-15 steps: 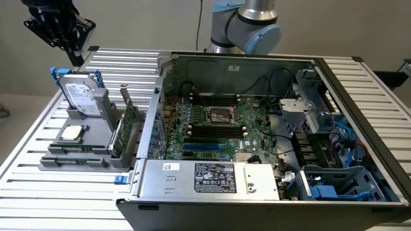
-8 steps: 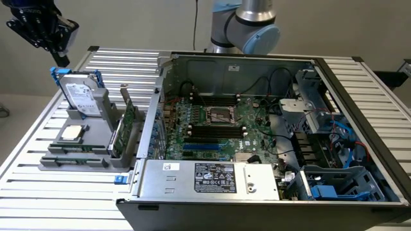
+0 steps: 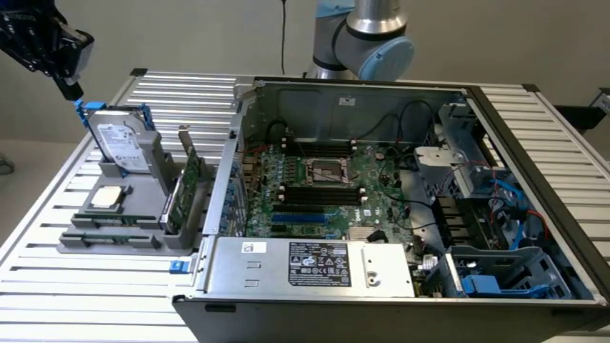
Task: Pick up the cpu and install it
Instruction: 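Reach for the cpu, then pick up the cpu and move it towards the insertion slot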
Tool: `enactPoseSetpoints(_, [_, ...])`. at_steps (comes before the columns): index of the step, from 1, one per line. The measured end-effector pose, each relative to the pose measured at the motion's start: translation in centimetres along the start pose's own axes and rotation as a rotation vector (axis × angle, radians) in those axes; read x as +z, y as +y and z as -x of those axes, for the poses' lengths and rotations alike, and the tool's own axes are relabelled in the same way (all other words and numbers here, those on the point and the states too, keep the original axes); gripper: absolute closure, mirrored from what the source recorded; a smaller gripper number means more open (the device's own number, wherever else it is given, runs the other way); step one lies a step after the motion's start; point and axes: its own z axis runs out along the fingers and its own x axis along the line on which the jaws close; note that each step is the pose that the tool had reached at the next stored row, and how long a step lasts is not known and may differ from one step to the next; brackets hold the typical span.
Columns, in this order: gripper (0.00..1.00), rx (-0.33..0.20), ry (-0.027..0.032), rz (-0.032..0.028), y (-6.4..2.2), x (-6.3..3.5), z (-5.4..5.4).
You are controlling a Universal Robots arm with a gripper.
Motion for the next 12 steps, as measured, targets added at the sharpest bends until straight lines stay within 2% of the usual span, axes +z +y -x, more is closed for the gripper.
enactPoseSetpoints(12, [0.89,0.0,0.0001,-0.0001,0.0,0.0,0.0])
